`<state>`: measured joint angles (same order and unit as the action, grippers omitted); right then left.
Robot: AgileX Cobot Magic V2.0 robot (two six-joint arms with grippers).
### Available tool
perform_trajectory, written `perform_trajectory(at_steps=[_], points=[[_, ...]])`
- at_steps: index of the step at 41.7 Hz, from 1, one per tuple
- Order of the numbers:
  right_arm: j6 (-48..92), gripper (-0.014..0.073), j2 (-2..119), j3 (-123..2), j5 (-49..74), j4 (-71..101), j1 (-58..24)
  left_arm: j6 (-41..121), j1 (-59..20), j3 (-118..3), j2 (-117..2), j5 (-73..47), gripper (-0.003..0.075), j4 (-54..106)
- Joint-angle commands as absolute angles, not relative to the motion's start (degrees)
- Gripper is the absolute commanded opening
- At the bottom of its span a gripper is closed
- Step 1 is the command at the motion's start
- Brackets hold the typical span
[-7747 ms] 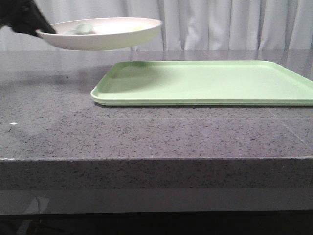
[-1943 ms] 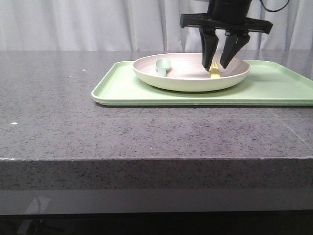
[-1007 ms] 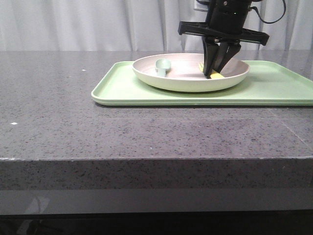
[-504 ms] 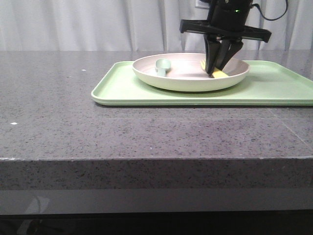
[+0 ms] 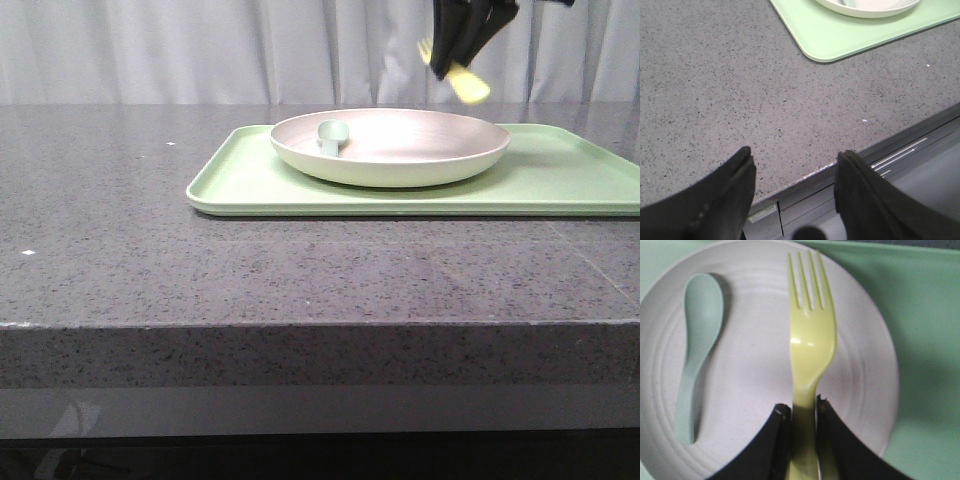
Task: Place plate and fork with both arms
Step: 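Lift the yellow fork and carry it beside the plate, then lower the fork onto the tray and open the right gripper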
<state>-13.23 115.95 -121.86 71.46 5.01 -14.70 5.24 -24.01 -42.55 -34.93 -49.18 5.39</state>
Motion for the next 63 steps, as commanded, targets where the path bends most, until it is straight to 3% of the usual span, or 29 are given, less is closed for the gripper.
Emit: perform_trajectory(at_steps=[1,27,47,54,63], points=[[-12.19,-0.0070,110.28,-123.18,76.91,3.55,-12.81,5.27,-24.29,-43.96,-34.94,-45.44,0.0367,5.75],[-2.50,-0.0070,107.63,-102.74,71.78,16.37,1.57,5.27,-24.29,-43.96,-34.94,-45.44,0.0367,5.75],[1.43,-0.0057,110.83,-102.07,68.99,18.43,1.95,5.27,-24.29,-43.96,-34.94,-45.44,0.0367,5.75],[1.43,0.0003,110.83,-102.07,68.92,17.58,1.95,5.27,-24.29,-43.96,-34.94,-45.44,0.0367,5.75],[1.43,0.0173,110.83,-102.07,68.82,16.05,1.95,5.27,-24.29,-43.96,-34.94,-45.44,0.0367,5.75]])
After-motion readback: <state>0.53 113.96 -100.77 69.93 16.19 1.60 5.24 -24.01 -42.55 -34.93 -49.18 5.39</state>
